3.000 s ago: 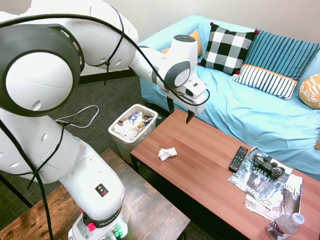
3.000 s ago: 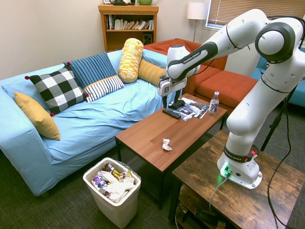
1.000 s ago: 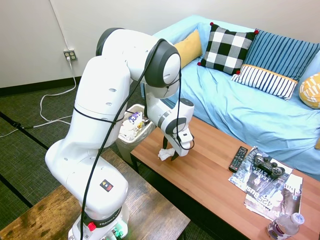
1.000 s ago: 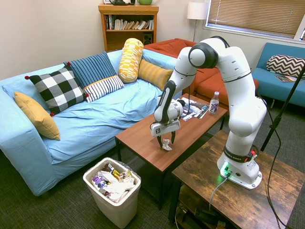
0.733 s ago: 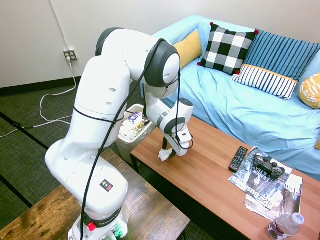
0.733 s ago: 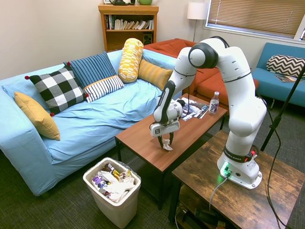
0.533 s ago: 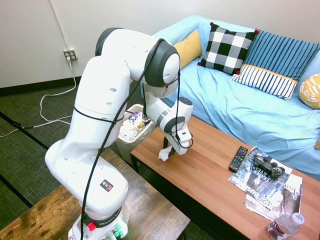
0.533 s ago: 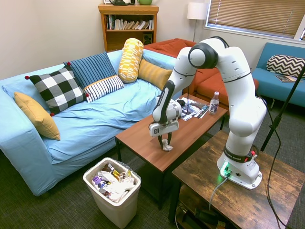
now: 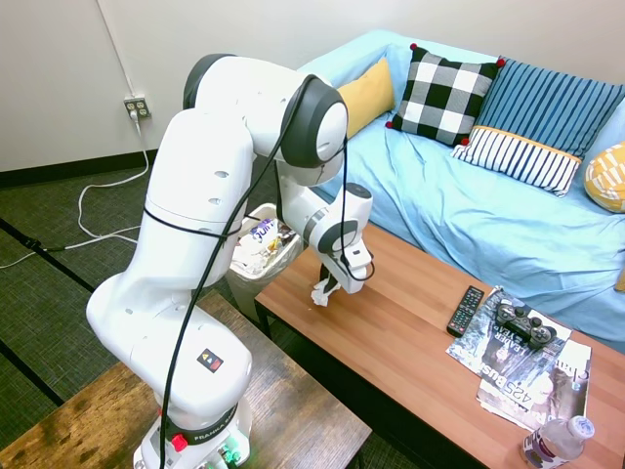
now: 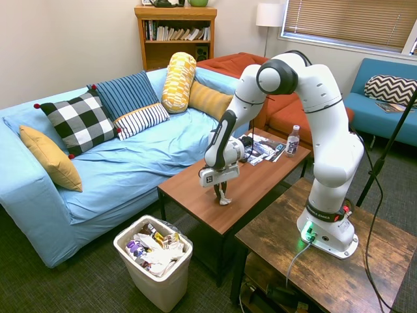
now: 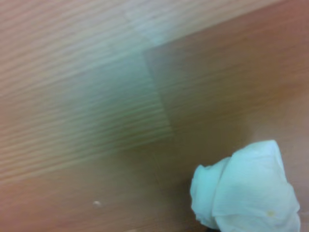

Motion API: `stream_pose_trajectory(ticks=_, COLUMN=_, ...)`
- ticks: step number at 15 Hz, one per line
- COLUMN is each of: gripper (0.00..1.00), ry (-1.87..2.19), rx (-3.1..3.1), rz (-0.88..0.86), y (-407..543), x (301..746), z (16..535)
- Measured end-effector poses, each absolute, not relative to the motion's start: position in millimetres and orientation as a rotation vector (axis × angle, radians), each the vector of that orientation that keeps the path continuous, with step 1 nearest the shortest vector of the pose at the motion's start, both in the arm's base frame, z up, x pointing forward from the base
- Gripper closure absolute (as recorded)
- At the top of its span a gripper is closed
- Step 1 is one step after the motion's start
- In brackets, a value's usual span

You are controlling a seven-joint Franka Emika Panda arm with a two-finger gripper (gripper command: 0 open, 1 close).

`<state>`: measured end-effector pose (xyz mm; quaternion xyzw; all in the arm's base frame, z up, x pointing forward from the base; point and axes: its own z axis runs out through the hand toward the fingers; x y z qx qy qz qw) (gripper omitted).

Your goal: Throw the tissue in the trash bin

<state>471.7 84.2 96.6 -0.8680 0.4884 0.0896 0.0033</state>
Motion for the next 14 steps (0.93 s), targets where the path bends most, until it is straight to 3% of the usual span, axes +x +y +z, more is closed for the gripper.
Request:
stream_pose_trajectory(ticks=9, gripper=1.00, ry=1.015, rx=-2.904, rz=-0.023, y=272, x=479, z=178)
stream_pose_trajectory(ticks=14, gripper=1.00, ry=0.855, rx=-2.967, rz=-0.049, y=371, x=488, z=154)
